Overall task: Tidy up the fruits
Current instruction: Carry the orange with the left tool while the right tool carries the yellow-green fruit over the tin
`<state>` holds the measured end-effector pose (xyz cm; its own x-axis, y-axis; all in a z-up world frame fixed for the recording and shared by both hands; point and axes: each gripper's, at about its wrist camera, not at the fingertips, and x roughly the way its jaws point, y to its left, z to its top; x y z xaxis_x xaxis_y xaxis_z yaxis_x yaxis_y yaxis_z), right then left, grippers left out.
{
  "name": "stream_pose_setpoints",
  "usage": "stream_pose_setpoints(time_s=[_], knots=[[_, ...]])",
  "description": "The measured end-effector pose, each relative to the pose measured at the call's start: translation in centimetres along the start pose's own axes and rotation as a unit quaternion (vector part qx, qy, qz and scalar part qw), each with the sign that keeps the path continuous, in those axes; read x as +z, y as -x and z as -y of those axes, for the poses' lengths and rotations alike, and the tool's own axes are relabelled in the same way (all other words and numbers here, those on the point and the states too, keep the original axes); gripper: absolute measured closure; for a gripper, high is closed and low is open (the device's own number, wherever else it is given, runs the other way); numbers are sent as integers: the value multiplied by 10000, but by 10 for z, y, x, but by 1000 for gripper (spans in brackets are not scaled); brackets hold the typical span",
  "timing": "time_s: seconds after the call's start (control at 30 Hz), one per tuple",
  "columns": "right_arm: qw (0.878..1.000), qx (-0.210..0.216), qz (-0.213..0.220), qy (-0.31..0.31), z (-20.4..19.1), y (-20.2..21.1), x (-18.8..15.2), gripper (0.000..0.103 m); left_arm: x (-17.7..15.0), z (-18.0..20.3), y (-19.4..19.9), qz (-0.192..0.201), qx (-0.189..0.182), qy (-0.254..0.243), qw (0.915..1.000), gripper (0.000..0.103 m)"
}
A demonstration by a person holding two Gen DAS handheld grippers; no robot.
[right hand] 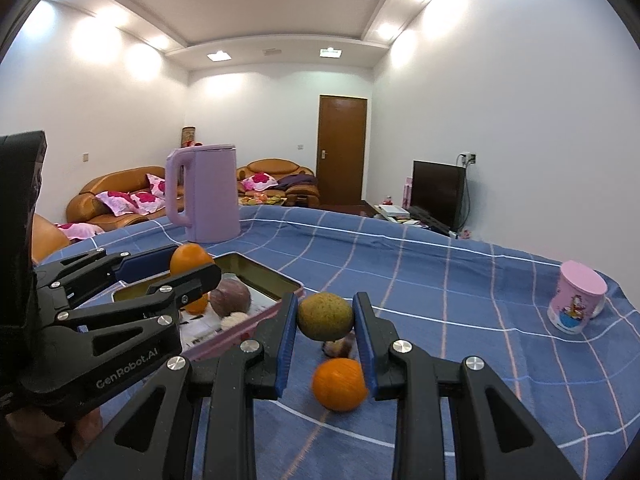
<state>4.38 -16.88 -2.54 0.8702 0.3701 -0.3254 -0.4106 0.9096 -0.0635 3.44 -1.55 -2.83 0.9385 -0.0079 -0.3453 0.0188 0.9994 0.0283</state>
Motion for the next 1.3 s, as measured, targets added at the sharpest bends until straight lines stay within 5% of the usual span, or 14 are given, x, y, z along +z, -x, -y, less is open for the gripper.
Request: stream_pose_setpoints(time_s=[0.6,1.3], knots=[[9983,523,-191,144,-41,-43,14,73,-4,-69,-25,-480,645,464,9957,61],[9921,869,-777,453,-78,-81,10,73,-14,-85,-46,-974,691,522,9915,61]])
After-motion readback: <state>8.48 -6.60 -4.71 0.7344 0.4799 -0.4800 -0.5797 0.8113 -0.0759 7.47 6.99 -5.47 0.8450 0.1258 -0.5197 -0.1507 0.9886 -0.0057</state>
